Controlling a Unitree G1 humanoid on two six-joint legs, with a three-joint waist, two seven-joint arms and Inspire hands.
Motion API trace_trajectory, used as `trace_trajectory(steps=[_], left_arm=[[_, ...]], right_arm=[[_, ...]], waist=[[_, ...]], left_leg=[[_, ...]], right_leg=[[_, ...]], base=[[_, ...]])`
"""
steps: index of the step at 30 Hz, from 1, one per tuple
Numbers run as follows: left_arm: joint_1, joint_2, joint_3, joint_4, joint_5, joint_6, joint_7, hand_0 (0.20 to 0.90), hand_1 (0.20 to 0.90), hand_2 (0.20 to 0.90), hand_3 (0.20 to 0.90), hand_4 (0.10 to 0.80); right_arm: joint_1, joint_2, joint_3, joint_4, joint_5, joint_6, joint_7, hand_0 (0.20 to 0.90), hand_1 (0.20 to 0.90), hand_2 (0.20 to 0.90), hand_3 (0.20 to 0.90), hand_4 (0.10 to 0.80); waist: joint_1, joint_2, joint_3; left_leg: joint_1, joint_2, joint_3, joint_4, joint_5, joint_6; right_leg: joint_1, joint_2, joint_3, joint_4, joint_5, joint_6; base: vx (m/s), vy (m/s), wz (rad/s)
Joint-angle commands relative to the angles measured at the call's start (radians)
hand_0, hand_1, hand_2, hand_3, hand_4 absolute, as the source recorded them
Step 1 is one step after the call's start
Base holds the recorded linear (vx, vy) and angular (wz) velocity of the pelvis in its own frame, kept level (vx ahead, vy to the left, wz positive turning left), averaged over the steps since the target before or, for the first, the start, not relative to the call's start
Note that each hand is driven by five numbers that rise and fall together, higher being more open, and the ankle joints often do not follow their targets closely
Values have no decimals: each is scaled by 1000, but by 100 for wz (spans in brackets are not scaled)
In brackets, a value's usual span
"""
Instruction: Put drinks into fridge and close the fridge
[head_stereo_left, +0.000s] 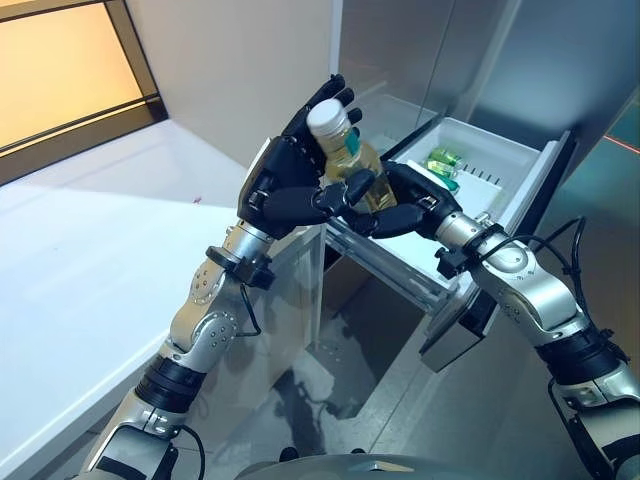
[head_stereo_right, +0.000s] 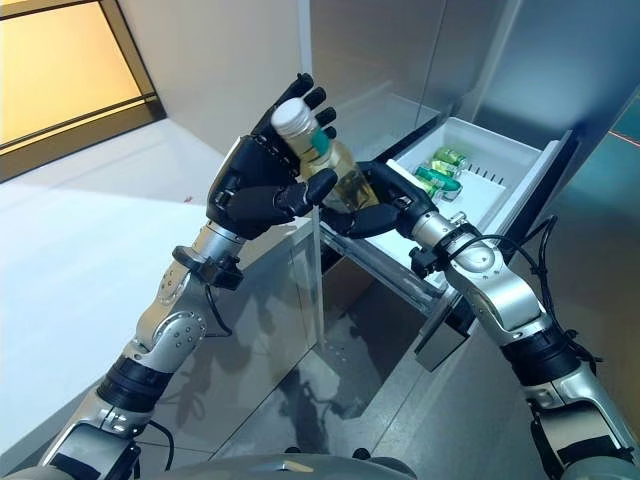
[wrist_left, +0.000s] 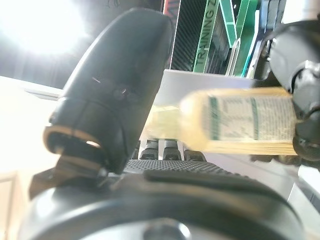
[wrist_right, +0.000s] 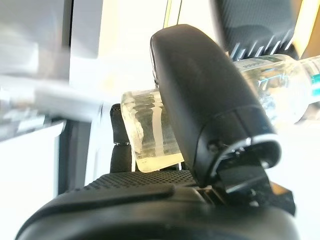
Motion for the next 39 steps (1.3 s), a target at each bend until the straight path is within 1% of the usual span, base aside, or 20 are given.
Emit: trace_trajectory(steps=[1,4,7,12,13,14,17,19,20,21,23,24,25,27,28,30,33,36,37,39], left_arm=[[-151,-40,-32,-104,-50,-174,-105,900,900,900,900,800],[-146,-34,-31,-97,-50,-164,-104,900,900,900,900,800],[-139,-32,-28,-88,-63,-131,-116,900,900,900,900,800],[-104,-40,-29,-73,-118,-39,-149,900,900,900,900,800],[-89,-45,-34,-69,-146,9,-161,900,900,900,900,800],[-89,-45,-34,-69,-147,9,-161,900,900,900,900,800],[-13,-66,-45,-61,-272,221,-258,900,900,900,900,800],[26,-68,-62,-63,-301,303,-300,900,900,900,900,800],[77,-60,-86,-60,-328,377,-356,900,900,900,900,800],[82,-59,-88,-60,-329,383,-361,900,900,900,900,800],[153,-30,-135,-47,-331,484,-450,900,900,900,900,800],[153,-30,-135,-47,-330,485,-451,900,900,900,900,800],[186,-11,-157,-39,-312,520,-483,900,900,900,900,800],[196,0,-166,-31,-292,543,-487,900,900,900,900,800],[214,19,-185,-12,-239,554,-493,900,900,900,900,800],[233,37,-206,23,-202,570,-481,900,900,900,900,800],[262,65,-230,85,-143,578,-458,900,900,900,900,800],[267,92,-250,166,-63,531,-413,900,900,900,900,800],[260,107,-263,238,-14,469,-380,900,900,900,900,800],[254,115,-269,324,35,402,-329,900,900,900,900,800]], right_arm=[[-247,-54,-200,203,18,-70,-244,300,300,300,200,100],[-266,-66,-193,254,8,-92,-273,300,300,300,200,100],[-284,-78,-189,292,-20,-100,-302,300,300,300,200,100],[-303,-99,-180,355,-39,-106,-338,300,300,300,200,100],[-313,-106,-177,382,-41,-103,-353,300,300,300,200,100],[-314,-106,-176,382,-41,-103,-353,300,300,300,200,100],[-323,-130,-183,455,-68,-96,-385,300,300,300,200,100],[-327,-143,-180,487,-97,-98,-396,300,300,300,200,100],[-331,-169,-175,524,-141,-110,-405,300,300,300,200,100],[-331,-171,-174,528,-147,-112,-405,300,300,300,200,100],[-344,-217,-151,599,-180,-138,-432,300,300,300,200,100],[-346,-218,-149,601,-179,-139,-431,300,300,300,200,100],[-351,-241,-145,642,-172,-140,-431,300,300,300,200,100],[-355,-252,-139,667,-167,-132,-421,300,300,300,200,100],[-357,-268,-125,703,-156,-129,-411,300,300,300,200,100],[-364,-282,-106,735,-155,-108,-393,300,300,300,200,100],[-374,-300,-84,769,-160,-72,-364,300,300,300,200,100],[-405,-311,-57,807,-173,-31,-330,300,300,300,200,100],[-428,-314,-34,834,-191,10,-301,300,300,300,200,100],[-458,-318,-1,878,-213,32,-261,300,300,300,200,100]], waist=[[45,-4,-92],[58,-4,-92],[69,-3,-93],[86,-1,-92],[93,-1,-90],[92,0,-90],[113,3,-84],[121,5,-81],[129,8,-75],[130,8,-74],[141,15,-58],[140,15,-59],[145,20,-48],[147,24,-43],[151,29,-33],[152,36,-22],[155,51,0],[157,63,39],[157,68,71],[158,71,104]], left_leg=[[15,2,-10,2,-97,-4],[14,2,-20,2,-96,-5],[13,1,-29,2,-95,-7],[12,1,-38,2,-91,-11],[11,2,-40,2,-90,-13],[11,2,-40,2,-90,-13],[10,5,-41,2,-87,-18],[8,7,-41,2,-86,-20],[9,11,-39,2,-90,-23],[10,11,-39,2,-90,-24],[0,17,-36,2,-82,-29],[-1,17,-36,2,-82,-29],[-12,19,-35,3,-76,-32],[-17,20,-34,3,-74,-33],[-23,21,-36,3,-70,-35],[-33,21,-39,6,-65,-37],[-56,21,-44,15,-58,-40],[-102,20,-53,36,-53,-40],[-132,19,-57,48,-49,-40],[-160,21,-58,58,-46,-39]], right_leg=[[-6,0,-44,69,-58,17],[0,-2,-58,68,-62,15],[4,-3,-66,64,-62,14],[9,-3,-77,59,-62,14],[10,-4,-83,59,-62,13],[11,-4,-83,59,-62,13],[15,-6,-99,54,-61,10],[16,-5,-105,51,-59,10],[19,-5,-111,48,-65,10],[21,-5,-111,48,-65,10],[14,-6,-122,49,-62,9],[13,-6,-122,49,-63,9],[5,-8,-128,49,-60,11],[0,-8,-132,49,-58,11],[-4,-8,-136,47,-54,12],[-13,-8,-136,45,-51,12],[-33,-7,-135,47,-47,11],[-76,-6,-130,61,-46,7],[-104,-3,-126,71,-45,4],[-131,1,-121,77,-42,1]], base=[[19,-3,10],[21,-2,15],[30,-4,19],[35,3,15],[35,2,10],[64,1,14],[77,1,8],[61,0,7],[56,-3,8],[49,1,12],[-4,6,18],[-34,4,21],[-33,1,16],[-31,-5,22],[-25,-15,21],[-30,-17,12],[-52,-28,7],[-138,-60,4],[-218,-91,11],[-163,-102,11]])
